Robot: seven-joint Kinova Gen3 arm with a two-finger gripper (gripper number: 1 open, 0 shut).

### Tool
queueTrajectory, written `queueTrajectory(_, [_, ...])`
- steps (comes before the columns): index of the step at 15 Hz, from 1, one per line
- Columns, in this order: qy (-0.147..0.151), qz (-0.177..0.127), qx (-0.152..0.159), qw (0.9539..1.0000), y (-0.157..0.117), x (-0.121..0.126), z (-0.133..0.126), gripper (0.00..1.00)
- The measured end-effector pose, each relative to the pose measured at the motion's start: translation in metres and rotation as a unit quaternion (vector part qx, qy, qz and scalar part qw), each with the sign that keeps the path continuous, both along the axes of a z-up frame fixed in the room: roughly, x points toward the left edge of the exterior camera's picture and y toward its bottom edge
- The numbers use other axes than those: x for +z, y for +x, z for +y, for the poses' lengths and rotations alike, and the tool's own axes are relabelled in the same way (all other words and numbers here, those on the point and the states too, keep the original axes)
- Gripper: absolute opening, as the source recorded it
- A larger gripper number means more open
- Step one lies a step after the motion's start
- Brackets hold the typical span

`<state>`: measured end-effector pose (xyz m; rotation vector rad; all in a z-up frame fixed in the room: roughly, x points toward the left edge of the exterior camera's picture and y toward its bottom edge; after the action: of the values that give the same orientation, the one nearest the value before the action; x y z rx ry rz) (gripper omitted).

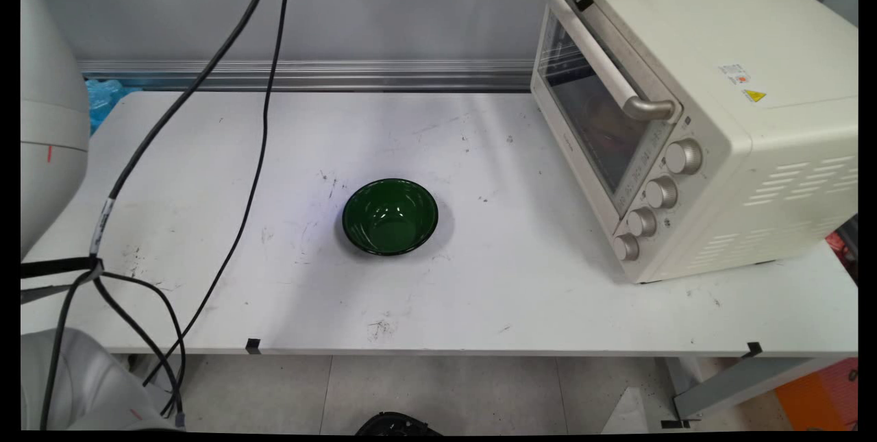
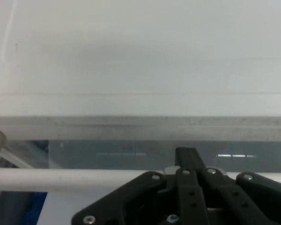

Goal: Open the oven

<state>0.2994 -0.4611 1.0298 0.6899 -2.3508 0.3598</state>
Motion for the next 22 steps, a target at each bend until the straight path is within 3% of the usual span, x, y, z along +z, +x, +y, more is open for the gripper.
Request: queueTrajectory(22, [0.007,0.029,-0.010,0.9995,-0.010,-0.046,-0.010,0.00])
